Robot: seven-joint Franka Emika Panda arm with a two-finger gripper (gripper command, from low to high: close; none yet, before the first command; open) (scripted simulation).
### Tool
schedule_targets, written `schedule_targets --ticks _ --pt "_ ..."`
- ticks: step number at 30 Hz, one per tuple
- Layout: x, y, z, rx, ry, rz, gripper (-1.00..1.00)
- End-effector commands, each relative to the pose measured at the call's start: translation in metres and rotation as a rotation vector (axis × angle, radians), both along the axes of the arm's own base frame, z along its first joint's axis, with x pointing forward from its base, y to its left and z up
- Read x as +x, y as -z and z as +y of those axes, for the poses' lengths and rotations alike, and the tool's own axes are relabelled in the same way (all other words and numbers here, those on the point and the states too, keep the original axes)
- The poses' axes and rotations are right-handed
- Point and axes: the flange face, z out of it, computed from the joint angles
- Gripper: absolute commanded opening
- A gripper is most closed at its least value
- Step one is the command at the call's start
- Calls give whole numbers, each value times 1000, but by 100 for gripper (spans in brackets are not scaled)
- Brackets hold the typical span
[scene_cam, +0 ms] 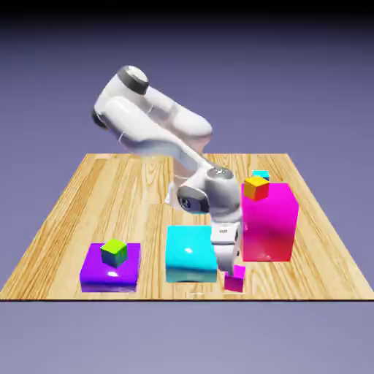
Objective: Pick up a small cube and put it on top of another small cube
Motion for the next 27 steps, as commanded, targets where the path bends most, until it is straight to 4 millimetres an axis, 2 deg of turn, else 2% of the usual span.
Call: schedule_targets --ticks 1,2,3,8,10,18,27 --pt "-1 14 2 -2 -2 1 0" --pt "-1 14 2 -2 -2 1 -100" --pt "-1 14 2 -2 -2 1 -100" --pt "-3 -56 -7 -2 -3 -2 -100" --pt "6 -89 -7 -2 -36 -81 -100" --pt "31 -146 -85 -84 -150 -150 -100" --pt "37 -203 -167 -178 -298 -178 -100"
